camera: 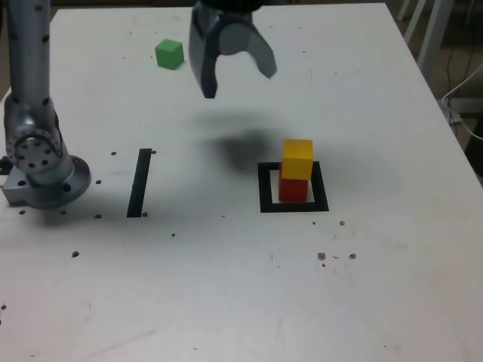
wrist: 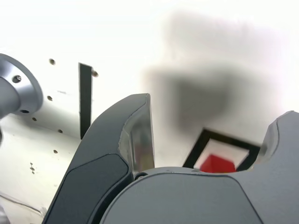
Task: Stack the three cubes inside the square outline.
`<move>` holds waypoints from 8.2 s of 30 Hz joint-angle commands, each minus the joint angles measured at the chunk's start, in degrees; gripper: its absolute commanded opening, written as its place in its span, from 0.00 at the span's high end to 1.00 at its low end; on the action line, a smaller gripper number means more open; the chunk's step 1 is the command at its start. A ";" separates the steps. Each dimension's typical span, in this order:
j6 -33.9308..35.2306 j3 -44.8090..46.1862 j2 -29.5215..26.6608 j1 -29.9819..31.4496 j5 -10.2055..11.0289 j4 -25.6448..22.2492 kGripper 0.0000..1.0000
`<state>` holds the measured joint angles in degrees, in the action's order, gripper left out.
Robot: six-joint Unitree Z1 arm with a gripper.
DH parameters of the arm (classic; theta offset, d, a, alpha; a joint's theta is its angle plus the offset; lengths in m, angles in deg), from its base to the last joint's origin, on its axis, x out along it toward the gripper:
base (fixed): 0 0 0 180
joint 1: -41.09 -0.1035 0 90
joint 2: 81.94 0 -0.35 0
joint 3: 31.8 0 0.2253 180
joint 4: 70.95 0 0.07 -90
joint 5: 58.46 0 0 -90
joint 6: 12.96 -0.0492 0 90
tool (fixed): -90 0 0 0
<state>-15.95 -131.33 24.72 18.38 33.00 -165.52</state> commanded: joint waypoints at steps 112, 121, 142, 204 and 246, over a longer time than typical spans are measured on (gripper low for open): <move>-15.28 -15.90 19.30 -33.77 2.06 1.15 0.70; -15.11 -14.84 16.25 -26.75 1.49 0.20 0.70; -14.22 -15.62 10.51 -10.95 -0.82 -3.93 0.70; -3.65 -24.29 13.34 25.79 -1.20 -11.55 0.70; -3.95 -22.40 14.28 25.96 -1.81 -9.56 0.14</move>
<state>-19.81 -153.87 38.73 44.23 31.29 -174.46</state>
